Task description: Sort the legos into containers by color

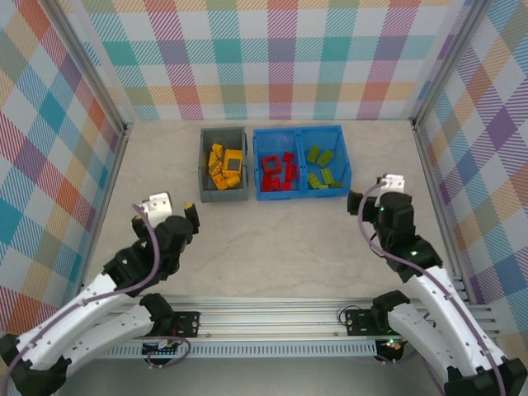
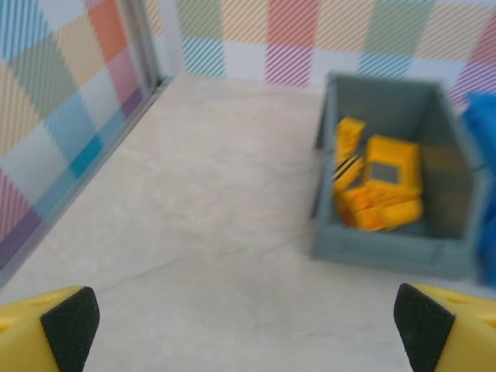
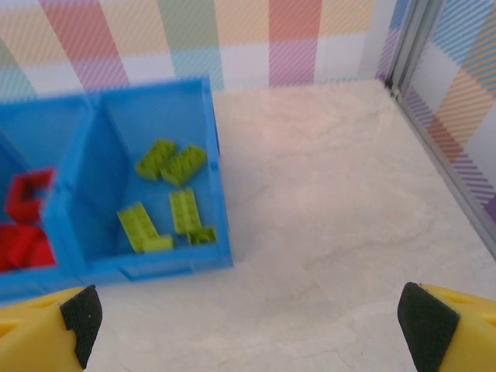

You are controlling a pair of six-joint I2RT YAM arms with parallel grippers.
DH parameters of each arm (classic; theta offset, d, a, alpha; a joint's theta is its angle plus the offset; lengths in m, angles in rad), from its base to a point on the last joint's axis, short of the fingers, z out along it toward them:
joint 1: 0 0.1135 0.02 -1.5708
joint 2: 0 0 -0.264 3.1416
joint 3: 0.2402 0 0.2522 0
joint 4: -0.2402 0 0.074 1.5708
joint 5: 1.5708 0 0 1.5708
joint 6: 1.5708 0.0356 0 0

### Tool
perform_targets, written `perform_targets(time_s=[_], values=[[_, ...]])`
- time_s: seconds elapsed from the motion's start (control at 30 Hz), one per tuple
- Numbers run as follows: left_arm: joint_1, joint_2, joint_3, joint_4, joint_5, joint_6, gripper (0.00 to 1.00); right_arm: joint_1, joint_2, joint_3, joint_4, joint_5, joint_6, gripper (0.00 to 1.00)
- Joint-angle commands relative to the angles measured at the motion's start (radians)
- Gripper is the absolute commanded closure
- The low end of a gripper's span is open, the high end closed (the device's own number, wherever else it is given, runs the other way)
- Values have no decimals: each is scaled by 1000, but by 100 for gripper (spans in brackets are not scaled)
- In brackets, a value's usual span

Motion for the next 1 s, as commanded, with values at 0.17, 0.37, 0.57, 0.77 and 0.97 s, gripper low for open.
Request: perform_targets(time_s=[0.17,0.37,0.57,0.77,0.97], values=[[433,189,-273,650,392,284,0,-73,235,-199,457,-56,-51,0],[562,538,-254,930,528,272,0,-142,523,-209,739,-149,-78,0],[610,759,-181,1094,576,335,0,-185,712,-91,771,-223,-155,0],[667,862,-185,1227,644,346,0,-300,773,-159,989,-342,-125,0],[666,879,-322,1477,716,376,0,-300,791,-276,1209,-437,-163,0]])
